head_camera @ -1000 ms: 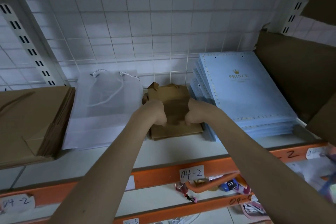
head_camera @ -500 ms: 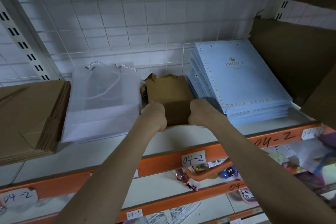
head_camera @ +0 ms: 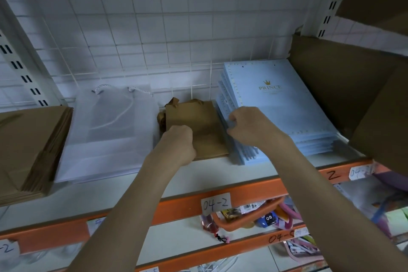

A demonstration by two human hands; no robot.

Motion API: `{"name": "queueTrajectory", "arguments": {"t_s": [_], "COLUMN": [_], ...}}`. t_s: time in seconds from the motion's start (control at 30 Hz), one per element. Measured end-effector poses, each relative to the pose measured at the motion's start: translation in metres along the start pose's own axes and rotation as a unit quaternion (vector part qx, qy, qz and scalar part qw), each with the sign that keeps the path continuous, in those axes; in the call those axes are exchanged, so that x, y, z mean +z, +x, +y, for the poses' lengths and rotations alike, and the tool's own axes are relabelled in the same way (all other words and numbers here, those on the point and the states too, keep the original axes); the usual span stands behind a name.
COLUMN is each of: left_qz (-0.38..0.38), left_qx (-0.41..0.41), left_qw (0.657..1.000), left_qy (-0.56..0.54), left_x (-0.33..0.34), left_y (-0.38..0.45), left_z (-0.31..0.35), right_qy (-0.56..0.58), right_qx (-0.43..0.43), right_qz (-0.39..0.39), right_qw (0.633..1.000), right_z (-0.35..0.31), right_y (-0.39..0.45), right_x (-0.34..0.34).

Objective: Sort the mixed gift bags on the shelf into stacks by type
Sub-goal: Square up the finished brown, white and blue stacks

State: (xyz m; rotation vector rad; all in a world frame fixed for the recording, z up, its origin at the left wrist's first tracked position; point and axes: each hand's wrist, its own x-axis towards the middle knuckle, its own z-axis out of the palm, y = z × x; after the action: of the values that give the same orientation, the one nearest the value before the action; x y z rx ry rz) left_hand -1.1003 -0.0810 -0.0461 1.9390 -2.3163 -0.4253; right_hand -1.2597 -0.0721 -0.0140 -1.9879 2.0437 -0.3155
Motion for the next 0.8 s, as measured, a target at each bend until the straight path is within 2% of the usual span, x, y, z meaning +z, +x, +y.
{"name": "queueTrajectory", "arguments": {"t_s": [0.13, 0.27, 0.33, 0.53, 0.6, 0.7, 0.8], "left_qz": [0.032, 0.095, 0.097, 0.024, -0.020, -0.088, -0.099], "left_qx": [0.065, 0.068, 0.050, -0.072, -0.120, -0.164, -0.196], "left_qw": [0.993, 0.983, 0.981, 0.981, 0.962, 0.916, 0.882], "left_qy": [-0.091, -0.142, -0.158, -0.180, -0.245, -0.355, -0.417], "left_x": [0.006, 0.012, 0.013, 0.013, 0.013, 0.016, 0.020], "left_y": [0.006, 0.013, 0.018, 0.050, 0.063, 0.078, 0.088], "left_z": [0.030, 0.065, 0.083, 0.117, 0.120, 0.117, 0.122], "right_qy": [0.045, 0.074, 0.073, 0.132, 0.157, 0.267, 0.328], "right_qx": [-0.025, -0.025, 0.006, 0.130, 0.142, 0.134, 0.127], "right_qz": [0.086, 0.138, 0.125, 0.025, -0.009, -0.056, -0.089], "right_qw": [0.995, 0.987, 0.989, 0.982, 0.977, 0.953, 0.932], "right_z": [0.044, 0.100, 0.130, 0.186, 0.195, 0.197, 0.199], "right_y": [0.000, 0.001, 0.007, 0.035, 0.046, 0.064, 0.077], "right_x": [-0.030, -0.053, -0.062, -0.078, -0.079, -0.073, -0.066]}}
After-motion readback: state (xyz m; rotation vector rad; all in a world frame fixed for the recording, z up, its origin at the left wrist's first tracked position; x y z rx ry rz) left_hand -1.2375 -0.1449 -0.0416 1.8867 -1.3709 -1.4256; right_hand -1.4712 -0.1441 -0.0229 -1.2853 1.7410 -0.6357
